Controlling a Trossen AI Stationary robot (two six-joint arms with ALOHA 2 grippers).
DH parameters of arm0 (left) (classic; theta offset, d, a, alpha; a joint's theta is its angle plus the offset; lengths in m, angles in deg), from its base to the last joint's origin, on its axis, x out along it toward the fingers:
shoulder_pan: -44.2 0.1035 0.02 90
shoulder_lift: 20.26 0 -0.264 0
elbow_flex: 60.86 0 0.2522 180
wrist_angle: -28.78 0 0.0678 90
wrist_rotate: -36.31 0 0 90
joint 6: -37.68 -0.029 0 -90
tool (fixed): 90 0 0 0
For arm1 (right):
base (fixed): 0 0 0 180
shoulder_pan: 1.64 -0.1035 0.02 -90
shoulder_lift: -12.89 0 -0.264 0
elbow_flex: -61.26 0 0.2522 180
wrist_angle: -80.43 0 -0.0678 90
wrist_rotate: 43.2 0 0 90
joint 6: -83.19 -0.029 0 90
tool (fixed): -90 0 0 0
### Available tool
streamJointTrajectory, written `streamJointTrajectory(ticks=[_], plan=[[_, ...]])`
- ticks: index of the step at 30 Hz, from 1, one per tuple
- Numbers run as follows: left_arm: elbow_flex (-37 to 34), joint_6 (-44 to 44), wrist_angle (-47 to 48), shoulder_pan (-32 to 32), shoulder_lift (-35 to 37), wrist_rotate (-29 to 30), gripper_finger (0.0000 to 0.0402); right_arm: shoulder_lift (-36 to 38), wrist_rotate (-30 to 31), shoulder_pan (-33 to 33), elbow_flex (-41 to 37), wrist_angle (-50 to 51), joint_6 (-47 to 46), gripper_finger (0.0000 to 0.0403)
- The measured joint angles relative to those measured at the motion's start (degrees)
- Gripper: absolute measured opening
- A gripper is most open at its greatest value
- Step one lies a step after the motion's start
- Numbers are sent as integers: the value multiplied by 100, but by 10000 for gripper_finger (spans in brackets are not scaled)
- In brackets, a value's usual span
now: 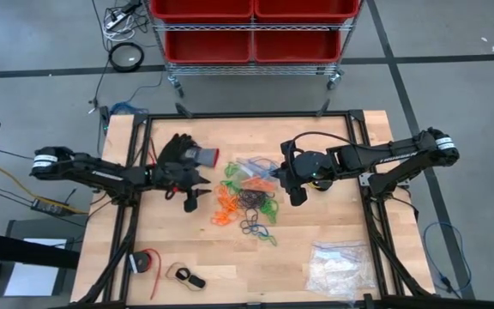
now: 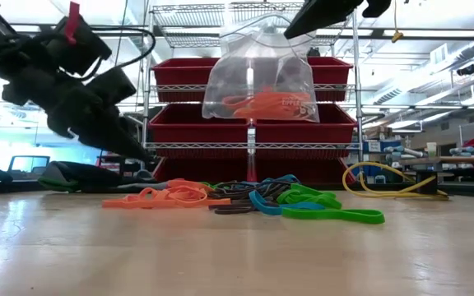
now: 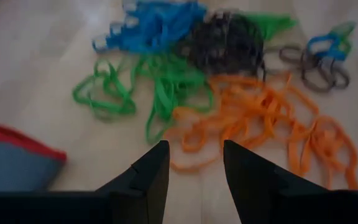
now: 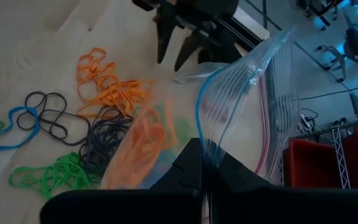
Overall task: Sort rubber bands
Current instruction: Put the orange rubber band into the transparent zip bag
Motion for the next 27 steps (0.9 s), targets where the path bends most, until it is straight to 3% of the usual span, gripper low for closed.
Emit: streamJointTrajectory(ticks=[6, 15, 21, 24, 27], plan=[[-3, 7, -168, 0, -653, 0, 158, -1, 1, 0, 0, -38, 0, 0], [25, 57, -1436, 8, -1810, 87, 158, 0, 1, 0, 0, -35, -28, 0], [347, -38, -1563, 11, -2510, 94, 155, 0, 1, 0, 0, -28, -28, 0], [517, -52, -1574, 11, -2719, 90, 130, 0, 1, 0, 0, -33, -31, 0], [575, -202, -1523, 7, -2766, 58, 61, 0, 1, 0, 0, -35, -48, 0]])
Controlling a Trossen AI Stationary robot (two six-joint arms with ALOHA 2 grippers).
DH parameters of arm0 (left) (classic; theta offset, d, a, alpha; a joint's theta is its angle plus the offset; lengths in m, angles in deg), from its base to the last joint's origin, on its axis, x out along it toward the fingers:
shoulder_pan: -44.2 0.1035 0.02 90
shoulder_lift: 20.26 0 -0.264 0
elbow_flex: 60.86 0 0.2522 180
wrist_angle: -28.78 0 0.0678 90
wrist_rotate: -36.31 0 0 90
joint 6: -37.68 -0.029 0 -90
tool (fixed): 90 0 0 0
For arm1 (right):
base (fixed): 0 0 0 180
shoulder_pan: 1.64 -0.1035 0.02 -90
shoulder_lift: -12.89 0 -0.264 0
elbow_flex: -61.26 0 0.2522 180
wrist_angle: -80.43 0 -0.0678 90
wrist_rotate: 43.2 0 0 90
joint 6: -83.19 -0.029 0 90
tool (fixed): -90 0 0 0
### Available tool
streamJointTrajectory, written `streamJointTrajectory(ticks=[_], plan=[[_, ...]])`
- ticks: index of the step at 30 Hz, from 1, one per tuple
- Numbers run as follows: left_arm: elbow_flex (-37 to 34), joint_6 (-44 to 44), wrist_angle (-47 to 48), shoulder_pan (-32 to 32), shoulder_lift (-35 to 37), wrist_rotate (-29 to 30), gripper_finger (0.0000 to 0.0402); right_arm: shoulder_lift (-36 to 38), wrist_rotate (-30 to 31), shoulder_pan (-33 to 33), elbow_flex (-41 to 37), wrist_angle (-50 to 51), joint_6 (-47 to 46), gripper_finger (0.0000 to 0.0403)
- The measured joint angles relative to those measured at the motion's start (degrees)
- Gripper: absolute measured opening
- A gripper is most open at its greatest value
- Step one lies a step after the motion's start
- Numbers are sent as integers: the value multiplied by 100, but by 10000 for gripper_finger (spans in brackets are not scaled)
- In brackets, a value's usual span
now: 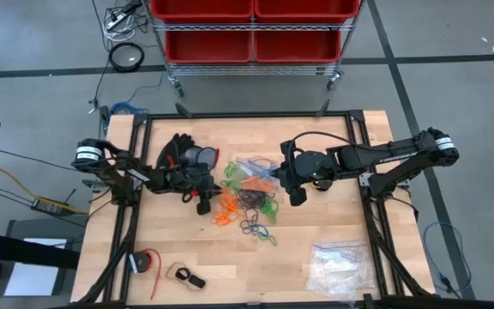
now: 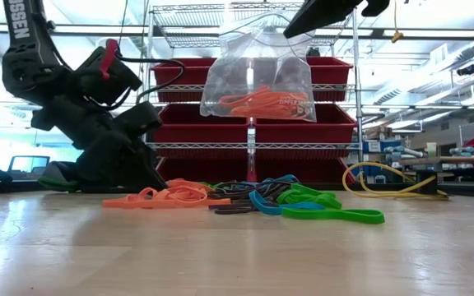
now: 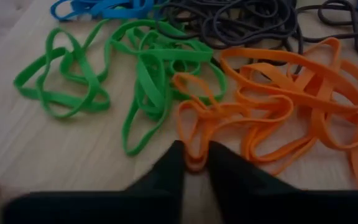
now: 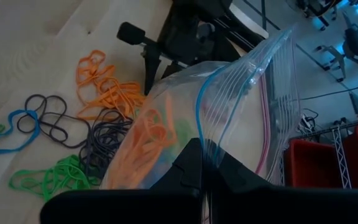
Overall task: Sort rubber bands
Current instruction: Put the orange rubber band into the transparent zip bag
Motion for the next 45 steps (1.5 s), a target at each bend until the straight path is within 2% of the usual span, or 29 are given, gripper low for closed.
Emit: streamJointTrajectory(ticks=[2, 10, 14, 22, 27, 30, 34, 36, 41, 45], plan=[[4, -28, 15, 0, -4, -22, 19, 0, -19, 0, 0, 2, -55, 0], [-13, 336, 183, -24, 292, -318, 3, 0, -61, 0, 0, 48, -147, 0], [-55, 353, 551, -127, 965, -556, 2, -2, -63, 0, 0, 61, -156, 0], [273, 361, 1253, -376, 2732, -552, 1, 0, -72, 0, 0, 94, -230, 0], [740, 361, 1766, -498, 3275, -743, 1, 0, -99, 0, 0, 94, -235, 0], [1046, 321, 2225, -578, 3352, -726, 1, 0, -103, 0, 0, 94, -245, 0], [1312, 302, 3413, -643, 3305, -343, 1, -1, -105, 0, 0, 94, -252, 0], [1357, 306, 3607, -676, 3257, -253, 1, 0, -105, 0, 0, 94, -251, 0], [1392, 219, 3029, -868, 3298, -260, 1, -2, -107, 0, 0, 122, -252, 0], [1773, -90, 2656, -901, 3296, -210, 1, -2, -110, 0, 0, 145, -249, 0]])
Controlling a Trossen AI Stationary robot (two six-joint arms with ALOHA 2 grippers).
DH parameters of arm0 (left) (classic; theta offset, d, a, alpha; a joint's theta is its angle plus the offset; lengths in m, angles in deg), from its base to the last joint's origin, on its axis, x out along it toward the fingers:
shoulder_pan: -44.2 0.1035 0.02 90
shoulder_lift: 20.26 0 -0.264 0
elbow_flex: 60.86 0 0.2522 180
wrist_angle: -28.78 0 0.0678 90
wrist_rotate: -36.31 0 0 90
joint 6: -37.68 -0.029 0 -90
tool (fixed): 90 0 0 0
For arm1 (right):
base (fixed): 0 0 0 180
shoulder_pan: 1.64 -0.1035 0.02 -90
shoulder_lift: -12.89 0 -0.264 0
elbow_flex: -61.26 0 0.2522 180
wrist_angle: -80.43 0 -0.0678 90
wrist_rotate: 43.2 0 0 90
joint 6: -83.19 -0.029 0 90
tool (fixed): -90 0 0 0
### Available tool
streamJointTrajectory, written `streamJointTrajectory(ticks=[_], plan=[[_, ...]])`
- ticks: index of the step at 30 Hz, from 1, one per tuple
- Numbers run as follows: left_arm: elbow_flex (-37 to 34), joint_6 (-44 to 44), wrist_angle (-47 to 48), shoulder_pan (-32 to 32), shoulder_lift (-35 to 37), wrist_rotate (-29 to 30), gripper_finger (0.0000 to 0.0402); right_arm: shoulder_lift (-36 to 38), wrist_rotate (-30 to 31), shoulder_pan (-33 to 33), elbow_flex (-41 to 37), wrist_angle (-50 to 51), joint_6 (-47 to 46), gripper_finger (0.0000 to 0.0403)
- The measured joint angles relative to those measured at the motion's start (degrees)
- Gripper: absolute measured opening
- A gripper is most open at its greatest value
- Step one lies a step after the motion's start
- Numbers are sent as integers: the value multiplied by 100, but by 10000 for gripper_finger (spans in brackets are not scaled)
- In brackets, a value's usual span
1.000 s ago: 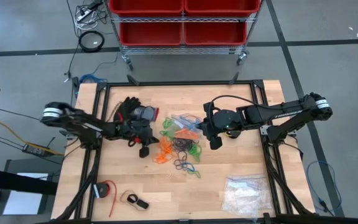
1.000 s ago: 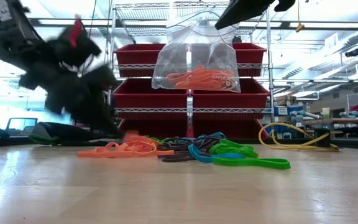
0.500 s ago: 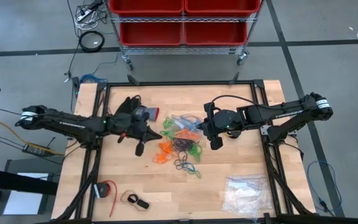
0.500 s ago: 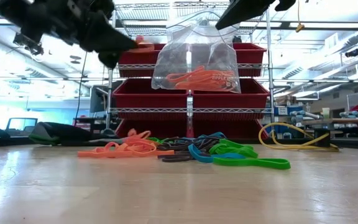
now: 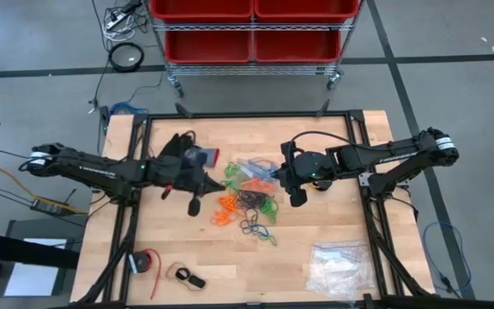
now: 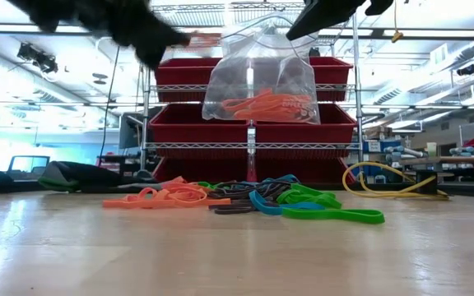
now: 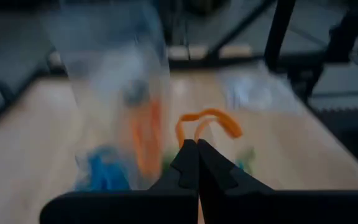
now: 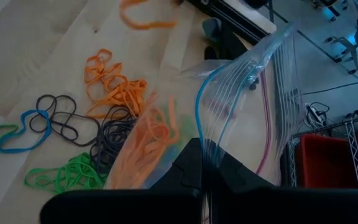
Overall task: Sort rubber bands
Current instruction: Put the orange rubber band into the transparent zip bag
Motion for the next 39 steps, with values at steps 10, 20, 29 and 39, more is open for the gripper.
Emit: streamJointTrajectory(ticks=[10, 20, 29, 39], plan=[[1512, -1652, 156, 28, -529, 984, 1, 0, -109, 0, 0, -81, 0, 0], [3048, -2726, 1388, 317, -1865, 1420, 1, 0, -153, 0, 0, -95, 2, 0], [3368, -3059, 1853, 260, -2286, 1258, 1, -2, -153, 0, -205, -115, -28, 0], [3368, -3060, 2513, 260, -2286, 1204, 1, -2, -309, 2, -334, -335, -18, 0]])
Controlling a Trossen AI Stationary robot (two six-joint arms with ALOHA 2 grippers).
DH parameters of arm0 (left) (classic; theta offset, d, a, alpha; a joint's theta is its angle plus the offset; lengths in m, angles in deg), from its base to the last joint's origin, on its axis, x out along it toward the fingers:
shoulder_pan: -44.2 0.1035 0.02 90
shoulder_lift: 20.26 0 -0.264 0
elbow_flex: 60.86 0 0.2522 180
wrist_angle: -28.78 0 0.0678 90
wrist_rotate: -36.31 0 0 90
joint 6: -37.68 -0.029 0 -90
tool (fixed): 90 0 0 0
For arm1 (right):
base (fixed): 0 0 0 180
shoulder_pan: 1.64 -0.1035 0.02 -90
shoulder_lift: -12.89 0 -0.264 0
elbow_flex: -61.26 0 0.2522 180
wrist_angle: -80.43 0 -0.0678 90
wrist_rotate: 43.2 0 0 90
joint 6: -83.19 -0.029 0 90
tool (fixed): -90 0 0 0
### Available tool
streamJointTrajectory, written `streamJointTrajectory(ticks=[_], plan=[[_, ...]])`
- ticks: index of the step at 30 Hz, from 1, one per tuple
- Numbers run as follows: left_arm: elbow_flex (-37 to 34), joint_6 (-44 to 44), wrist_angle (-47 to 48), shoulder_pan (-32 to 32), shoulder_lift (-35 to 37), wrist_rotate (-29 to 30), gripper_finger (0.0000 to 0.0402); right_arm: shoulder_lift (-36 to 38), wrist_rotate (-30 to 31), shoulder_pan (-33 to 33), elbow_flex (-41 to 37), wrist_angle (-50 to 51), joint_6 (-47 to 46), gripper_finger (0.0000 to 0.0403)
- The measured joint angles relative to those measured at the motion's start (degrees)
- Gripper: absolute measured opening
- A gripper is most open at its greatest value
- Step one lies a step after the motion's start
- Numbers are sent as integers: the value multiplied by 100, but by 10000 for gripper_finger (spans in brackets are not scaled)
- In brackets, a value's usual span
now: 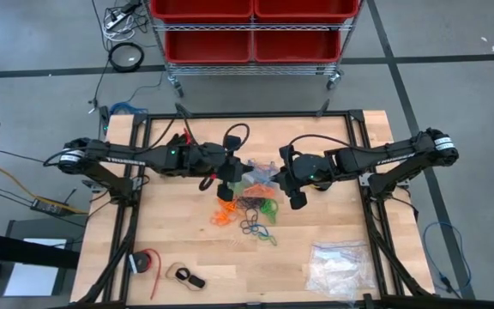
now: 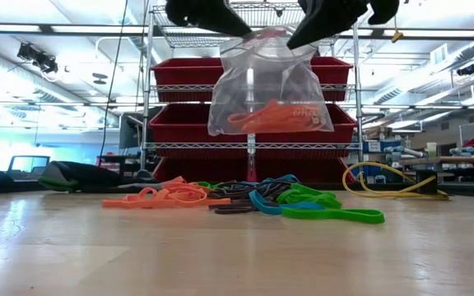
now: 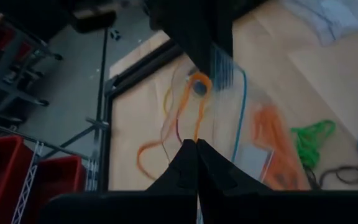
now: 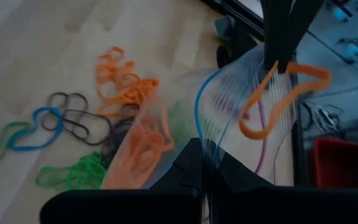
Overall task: Sort rubber bands
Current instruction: Put the orange rubber band into the transparent zip bag
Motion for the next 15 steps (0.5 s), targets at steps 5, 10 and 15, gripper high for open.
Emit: streamJointTrajectory(ticks=[5, 10, 15], plan=[[0, -9, 338, 0, 0, -7, 1, 0, -286, -2, 0, -13, 6, 0], [0, -4, 561, 2, 0, -228, 1, 0, -373, 8, 0, -14, 26, 0], [0, -8, 519, 0, 0, -599, 1, 0, -566, 91, -4, -147, 39, 0]])
